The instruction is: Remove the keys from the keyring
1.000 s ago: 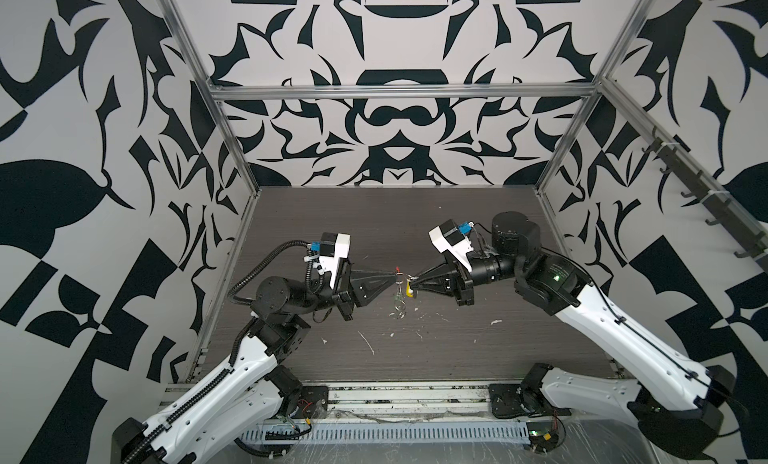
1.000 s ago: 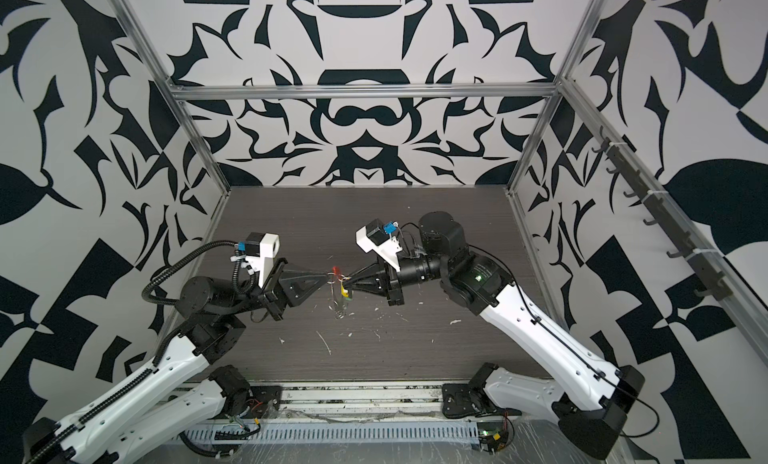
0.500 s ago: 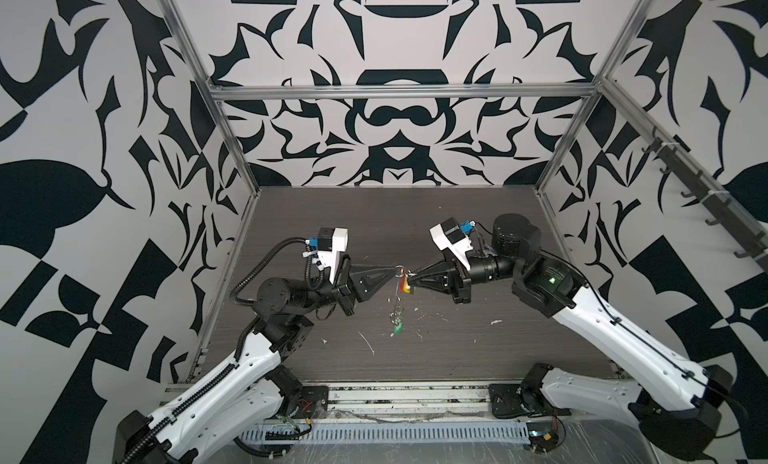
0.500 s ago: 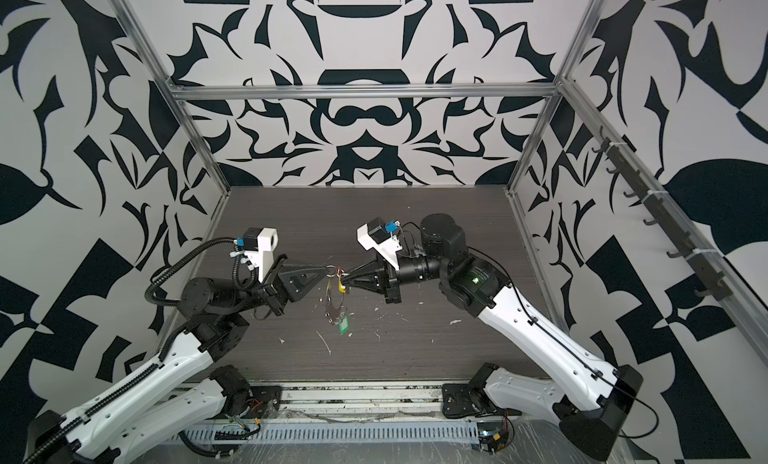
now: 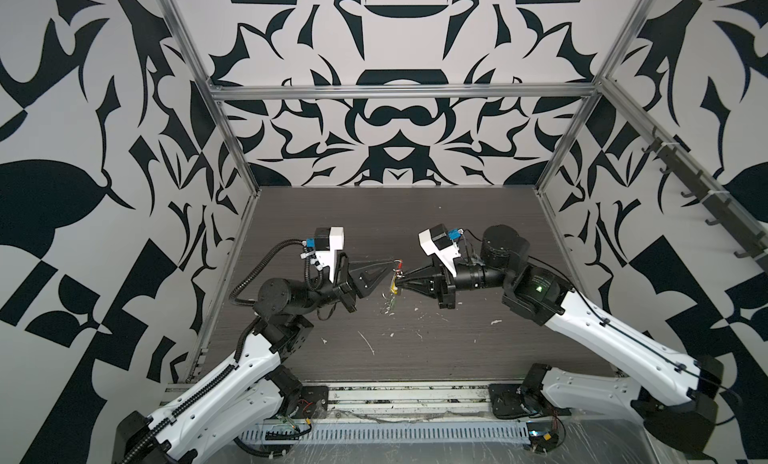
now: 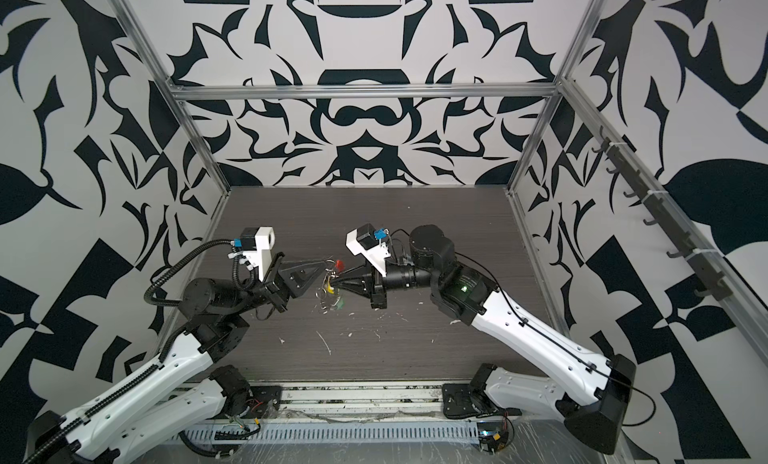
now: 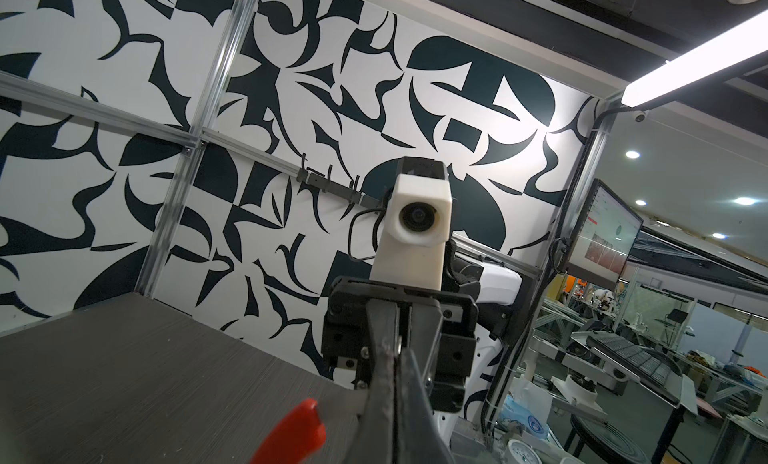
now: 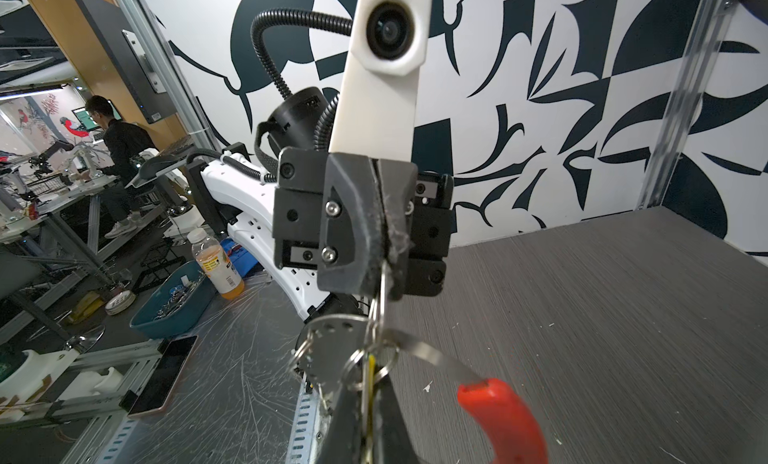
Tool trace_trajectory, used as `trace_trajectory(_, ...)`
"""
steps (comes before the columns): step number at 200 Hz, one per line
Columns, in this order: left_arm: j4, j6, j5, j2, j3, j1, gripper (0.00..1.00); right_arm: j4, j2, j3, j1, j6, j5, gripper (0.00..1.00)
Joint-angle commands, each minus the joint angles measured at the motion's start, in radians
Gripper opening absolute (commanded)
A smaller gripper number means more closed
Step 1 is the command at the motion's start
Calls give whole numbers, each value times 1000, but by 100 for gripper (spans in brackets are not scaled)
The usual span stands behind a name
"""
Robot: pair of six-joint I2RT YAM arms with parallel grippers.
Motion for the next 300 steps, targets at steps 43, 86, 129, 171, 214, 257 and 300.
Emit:
trace_trajectory(43, 172, 26, -85, 7, 39, 5, 0, -15, 33, -66, 21, 51, 34, 0)
trace_trajectory(86, 165, 29, -88, 18, 49, 5, 0, -24, 70, -64, 35, 56, 43, 0)
trace_trajectory(129, 176, 26, -79, 31, 49, 5, 0, -15, 99, -49, 46, 66, 60, 0)
trace_trajectory(171, 132, 42, -35, 23, 66, 5, 0, -65, 86, -21, 46, 47, 128, 0)
trace_trajectory(214, 76, 78, -39, -20, 53, 5, 0, -165, 19, 8, 45, -5, 143, 29)
trace_trajectory(257, 58, 97, -41, -32, 49, 5, 0, -195, -96, -3, 46, -23, 176, 45)
trace_trajectory(300, 57, 105, -35, -28, 44, 5, 0, -96, -159, 20, 46, 10, 266, 48)
